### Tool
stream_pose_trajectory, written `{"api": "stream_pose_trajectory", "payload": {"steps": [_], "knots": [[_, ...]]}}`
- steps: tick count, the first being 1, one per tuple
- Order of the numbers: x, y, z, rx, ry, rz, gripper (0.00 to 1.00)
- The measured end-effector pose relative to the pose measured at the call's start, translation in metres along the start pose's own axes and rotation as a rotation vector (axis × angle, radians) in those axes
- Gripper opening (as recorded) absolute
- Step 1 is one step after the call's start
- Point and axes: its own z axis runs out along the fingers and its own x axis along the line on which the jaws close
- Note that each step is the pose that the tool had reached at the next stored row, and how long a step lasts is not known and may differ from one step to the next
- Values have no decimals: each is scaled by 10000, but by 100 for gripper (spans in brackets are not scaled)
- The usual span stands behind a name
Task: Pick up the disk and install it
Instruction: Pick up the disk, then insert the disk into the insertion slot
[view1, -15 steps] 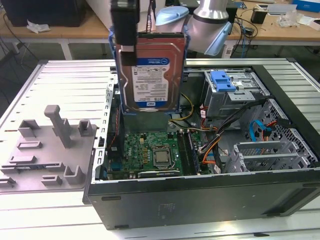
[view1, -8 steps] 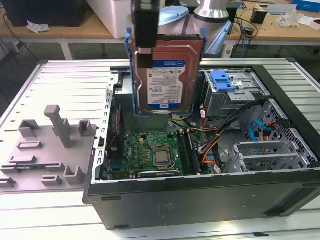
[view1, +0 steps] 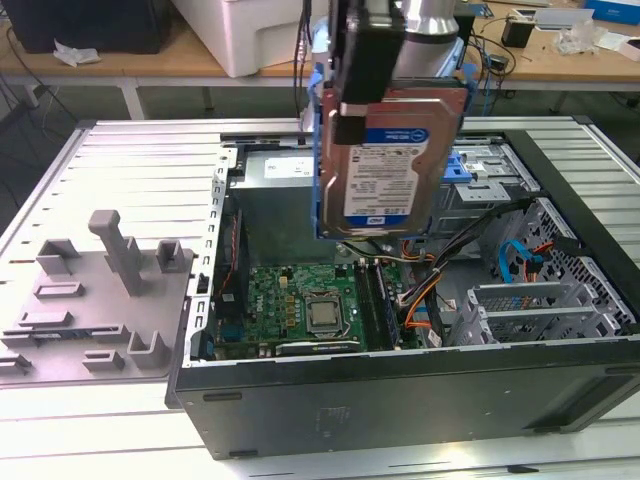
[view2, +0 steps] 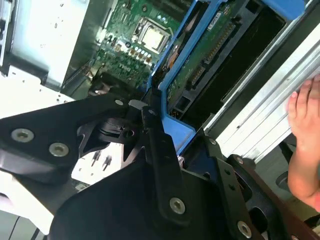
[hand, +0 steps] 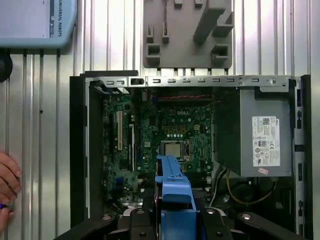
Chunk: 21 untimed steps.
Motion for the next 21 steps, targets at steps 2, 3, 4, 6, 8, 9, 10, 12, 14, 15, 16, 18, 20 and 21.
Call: {"api": "stream_pose_trajectory", "payload": {"steps": [2, 3, 4, 6, 8, 9, 10, 12, 14, 15, 16, 18, 20, 21], "knots": [[13, -57, -2, -2, -1, 0, 37], [13, -59, -2, -2, 0, 1, 37], [13, -59, -2, -2, 0, 2, 37], [13, -61, -2, -2, 0, 1, 37], [13, -62, -3, -3, 1, 1, 37], [13, -64, -2, -2, 0, 1, 37], [13, -67, -3, -2, 0, 1, 37], [13, -70, -3, -2, 0, 1, 37], [13, -73, -3, -2, 0, 1, 37], [13, -73, -3, -3, 0, 1, 37], [13, -73, -3, -2, 0, 1, 37], [13, -74, -3, -2, 0, 1, 37], [14, -77, -3, -2, 1, 0, 37], [14, -82, -3, -2, -1, -2, 37]]}}
